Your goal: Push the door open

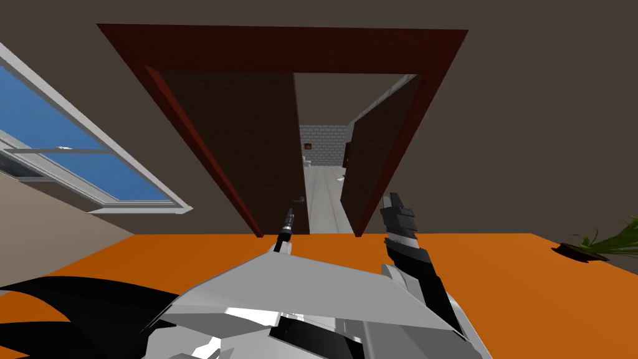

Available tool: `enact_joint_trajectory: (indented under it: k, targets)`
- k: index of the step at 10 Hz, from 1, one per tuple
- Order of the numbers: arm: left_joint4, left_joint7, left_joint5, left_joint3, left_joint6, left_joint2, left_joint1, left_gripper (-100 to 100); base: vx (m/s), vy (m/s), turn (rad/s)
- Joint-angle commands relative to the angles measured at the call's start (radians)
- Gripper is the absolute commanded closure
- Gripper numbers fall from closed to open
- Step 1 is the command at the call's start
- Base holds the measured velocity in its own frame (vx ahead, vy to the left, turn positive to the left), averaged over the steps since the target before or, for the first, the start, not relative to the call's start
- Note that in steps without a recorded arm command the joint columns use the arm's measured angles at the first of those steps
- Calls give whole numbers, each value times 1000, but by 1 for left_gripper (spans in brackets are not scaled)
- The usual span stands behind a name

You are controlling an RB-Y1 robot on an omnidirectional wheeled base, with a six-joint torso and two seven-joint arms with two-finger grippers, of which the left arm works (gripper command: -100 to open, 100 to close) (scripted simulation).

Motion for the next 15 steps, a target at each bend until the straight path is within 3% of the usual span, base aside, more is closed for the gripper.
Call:
enact_joint_trajectory:
  k: [1, 2, 7, 10, 15]
  targets:
    - [40, -2, 0, 4, -6, -5, -14, -100, 26, 99, -140]
    - [87, -4, 1, 8, -15, -11, -32, -100, 49, 107, -166]
    - [152, -7, 2, 15, -26, -20, -56, -100, 19, 60, -59]
    - [157, -6, 4, 17, -36, 3, -54, -100, 87, 24, -22]
    - [169, -5, 8, 23, -51, 7, -49, -100, 180, 35, -21]
